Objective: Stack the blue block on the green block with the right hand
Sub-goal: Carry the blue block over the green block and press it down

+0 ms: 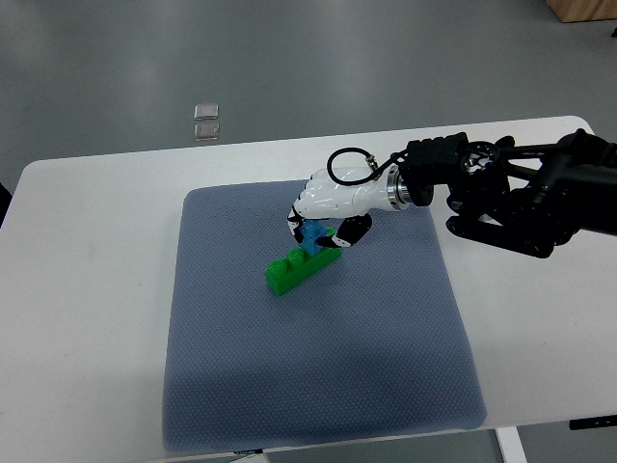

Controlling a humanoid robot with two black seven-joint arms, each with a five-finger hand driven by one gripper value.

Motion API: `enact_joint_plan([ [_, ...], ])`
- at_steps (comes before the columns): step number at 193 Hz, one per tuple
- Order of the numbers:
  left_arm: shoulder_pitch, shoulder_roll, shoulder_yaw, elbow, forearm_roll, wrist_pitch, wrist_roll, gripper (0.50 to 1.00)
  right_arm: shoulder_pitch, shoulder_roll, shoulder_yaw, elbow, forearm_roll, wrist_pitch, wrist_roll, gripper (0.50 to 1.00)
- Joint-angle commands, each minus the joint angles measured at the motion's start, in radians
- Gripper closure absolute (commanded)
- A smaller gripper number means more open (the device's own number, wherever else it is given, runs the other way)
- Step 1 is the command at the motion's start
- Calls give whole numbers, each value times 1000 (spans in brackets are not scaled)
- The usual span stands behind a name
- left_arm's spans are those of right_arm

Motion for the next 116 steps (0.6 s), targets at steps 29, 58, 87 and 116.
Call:
enact_joint_plan([
  [29,0,0,0,0,0,0,0,500,-5,-1,-1,-10,-2,0,1,948],
  [58,0,0,0,0,0,0,0,500,-8,0,-1,-10,-14,0,1,946],
  [87,0,0,0,0,0,0,0,500,-15,9,-1,-10,-14,0,1,946],
  [116,0,0,0,0,0,0,0,500,-21,14,-1,-21,-14,-2,1,946],
])
